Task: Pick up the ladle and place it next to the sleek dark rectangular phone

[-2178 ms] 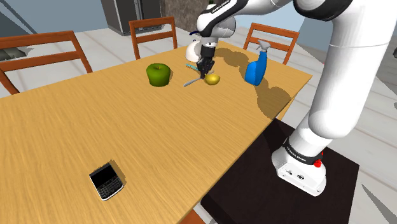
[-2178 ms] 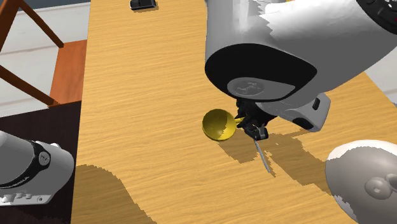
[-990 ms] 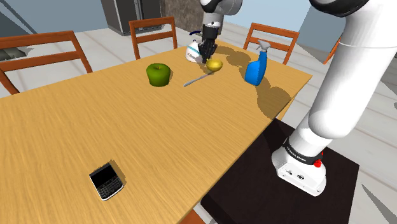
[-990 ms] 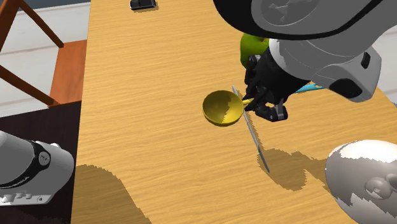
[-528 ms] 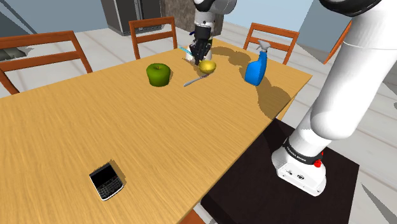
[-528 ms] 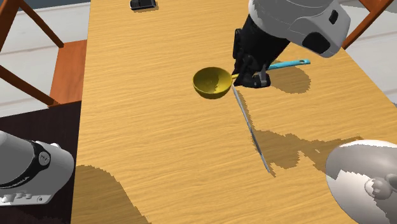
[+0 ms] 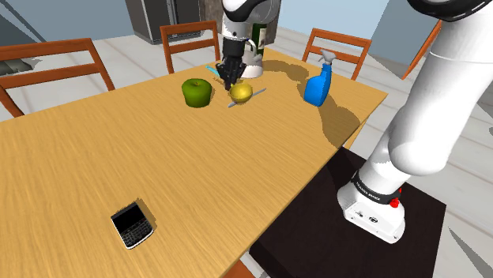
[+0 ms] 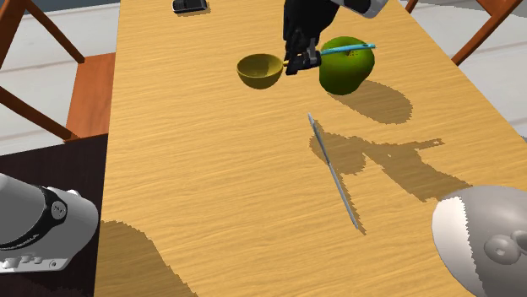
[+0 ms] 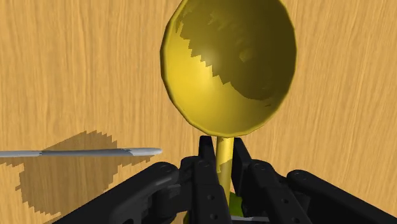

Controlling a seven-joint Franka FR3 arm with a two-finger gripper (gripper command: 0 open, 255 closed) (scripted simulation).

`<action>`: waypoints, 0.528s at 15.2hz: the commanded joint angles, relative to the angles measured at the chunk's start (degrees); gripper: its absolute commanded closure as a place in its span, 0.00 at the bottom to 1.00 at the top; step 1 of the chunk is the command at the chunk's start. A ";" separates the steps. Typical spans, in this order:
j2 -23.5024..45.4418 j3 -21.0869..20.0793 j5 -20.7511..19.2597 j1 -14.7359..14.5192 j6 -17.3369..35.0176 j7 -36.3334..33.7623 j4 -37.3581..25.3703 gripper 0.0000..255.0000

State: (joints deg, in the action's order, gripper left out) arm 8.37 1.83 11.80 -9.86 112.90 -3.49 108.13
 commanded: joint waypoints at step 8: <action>2.46 -5.03 -0.37 -6.93 1.38 -12.08 -3.36 1.00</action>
State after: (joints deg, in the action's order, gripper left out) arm 10.56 -2.73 11.51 -16.10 114.15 -14.30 105.15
